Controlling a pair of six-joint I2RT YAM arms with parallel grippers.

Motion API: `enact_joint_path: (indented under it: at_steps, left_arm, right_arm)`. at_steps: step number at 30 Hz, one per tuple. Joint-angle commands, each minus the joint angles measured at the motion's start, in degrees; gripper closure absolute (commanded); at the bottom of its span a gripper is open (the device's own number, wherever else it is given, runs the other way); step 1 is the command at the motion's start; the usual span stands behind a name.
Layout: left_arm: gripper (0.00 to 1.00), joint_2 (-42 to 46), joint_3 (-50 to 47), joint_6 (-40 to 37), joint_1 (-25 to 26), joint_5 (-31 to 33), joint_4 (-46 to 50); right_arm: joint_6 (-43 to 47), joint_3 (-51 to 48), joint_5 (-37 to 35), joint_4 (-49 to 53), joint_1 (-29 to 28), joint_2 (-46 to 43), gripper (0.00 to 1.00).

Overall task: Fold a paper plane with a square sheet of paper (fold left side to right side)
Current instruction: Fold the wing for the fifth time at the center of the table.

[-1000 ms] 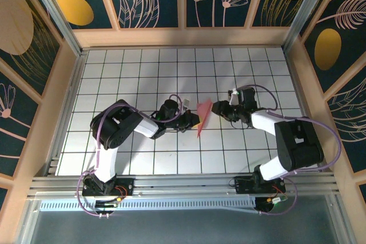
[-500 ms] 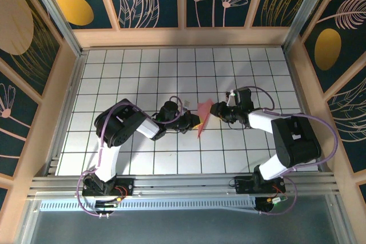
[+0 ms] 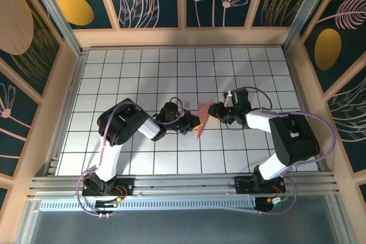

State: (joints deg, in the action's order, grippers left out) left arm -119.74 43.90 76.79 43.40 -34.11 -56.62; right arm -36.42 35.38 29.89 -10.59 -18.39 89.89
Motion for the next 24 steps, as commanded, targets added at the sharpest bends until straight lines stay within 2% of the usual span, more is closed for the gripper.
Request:
enact_joint_path:
  at_steps: [1, 24]
  left_arm:
    - [1.00, -1.19, 0.05, 0.55, -0.42, -0.98, -2.44]
    - [1.00, -1.78, 0.35, 0.93, -0.42, -0.97, -2.61]
  right_arm:
    - [-0.74, 1.70, -0.80, -1.44, -0.91, 1.22, 0.61]
    - [-1.25, 3.74, -1.32, -1.90, -2.66, 4.92, 0.62]
